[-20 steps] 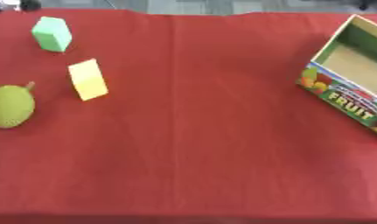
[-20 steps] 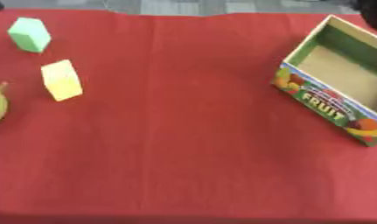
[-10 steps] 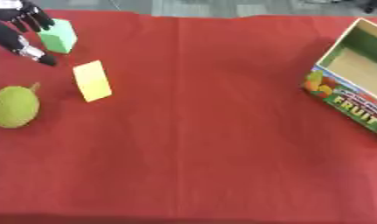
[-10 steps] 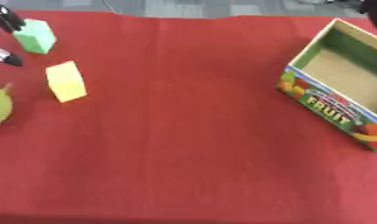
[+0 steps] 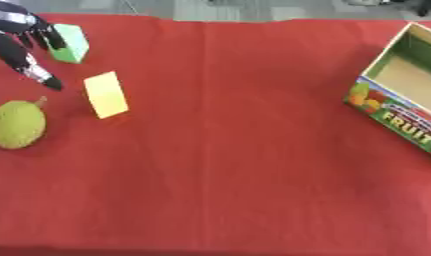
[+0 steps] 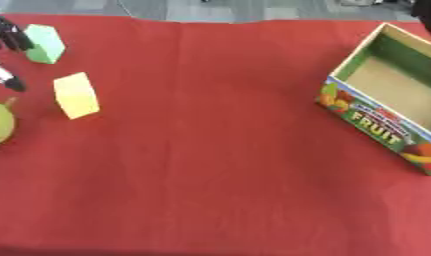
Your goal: Pick up the objects with one hand, pass them to the other hand, and then place them into the box on the other side of the table.
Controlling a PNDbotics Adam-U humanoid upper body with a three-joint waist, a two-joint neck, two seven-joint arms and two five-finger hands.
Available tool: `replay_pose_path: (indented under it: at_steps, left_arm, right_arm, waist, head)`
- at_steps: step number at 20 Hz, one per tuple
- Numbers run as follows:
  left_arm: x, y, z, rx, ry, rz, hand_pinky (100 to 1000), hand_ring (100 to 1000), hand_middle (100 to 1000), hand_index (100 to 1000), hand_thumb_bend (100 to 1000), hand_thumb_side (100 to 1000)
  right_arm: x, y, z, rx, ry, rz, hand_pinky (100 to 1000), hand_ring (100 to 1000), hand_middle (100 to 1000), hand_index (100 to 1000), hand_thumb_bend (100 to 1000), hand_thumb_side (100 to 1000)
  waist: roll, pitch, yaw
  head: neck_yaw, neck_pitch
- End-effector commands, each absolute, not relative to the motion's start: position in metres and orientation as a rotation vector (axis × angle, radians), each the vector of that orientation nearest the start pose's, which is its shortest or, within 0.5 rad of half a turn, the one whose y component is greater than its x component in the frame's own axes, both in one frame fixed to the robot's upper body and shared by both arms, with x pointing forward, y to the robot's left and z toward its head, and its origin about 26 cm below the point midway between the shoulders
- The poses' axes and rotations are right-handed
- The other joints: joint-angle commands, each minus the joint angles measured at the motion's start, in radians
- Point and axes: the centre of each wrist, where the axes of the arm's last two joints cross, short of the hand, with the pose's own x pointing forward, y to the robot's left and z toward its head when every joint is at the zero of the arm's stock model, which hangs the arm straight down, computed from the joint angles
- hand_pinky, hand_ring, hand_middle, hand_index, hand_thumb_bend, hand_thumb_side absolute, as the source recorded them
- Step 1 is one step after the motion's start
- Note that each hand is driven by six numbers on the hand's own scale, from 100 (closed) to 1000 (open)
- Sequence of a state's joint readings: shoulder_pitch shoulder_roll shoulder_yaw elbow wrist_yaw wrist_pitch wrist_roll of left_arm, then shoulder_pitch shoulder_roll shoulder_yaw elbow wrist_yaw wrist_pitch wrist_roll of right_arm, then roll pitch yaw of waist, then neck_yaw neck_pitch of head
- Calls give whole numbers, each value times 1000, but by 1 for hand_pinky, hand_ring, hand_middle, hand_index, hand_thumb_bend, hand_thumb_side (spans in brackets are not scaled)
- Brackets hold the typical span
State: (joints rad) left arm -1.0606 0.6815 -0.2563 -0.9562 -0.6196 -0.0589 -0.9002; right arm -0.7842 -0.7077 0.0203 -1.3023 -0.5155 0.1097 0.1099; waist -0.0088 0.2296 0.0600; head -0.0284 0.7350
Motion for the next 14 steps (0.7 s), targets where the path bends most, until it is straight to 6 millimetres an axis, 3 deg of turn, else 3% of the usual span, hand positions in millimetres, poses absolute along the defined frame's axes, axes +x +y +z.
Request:
replay_pose_path:
  at_steps: [1, 10, 14]
  left_arm:
    - [469, 327, 301, 680, -1036, -1542, 856, 837, 788, 865, 785, 402]
    - [477, 314, 292, 728, -1009, -1516, 861, 844, 796, 868, 791, 386]
    - [479, 312, 289, 717, -975, -1542, 862, 846, 797, 865, 793, 379]
  right_arm:
    - [407, -364, 301, -49, -2023, 310, 809, 881, 864, 940, 268, 427]
    - [393, -384, 341, -126, -2100, 271, 813, 884, 869, 946, 214, 468]
    - [391, -392, 346, -137, -2112, 236, 811, 881, 865, 943, 212, 463]
  waist:
    - [1, -17, -4]
    - [-1, -11, -16]
    - [1, -11, -21]
  head:
    - [-1, -11]
    - [11, 15]
    - [22, 20]
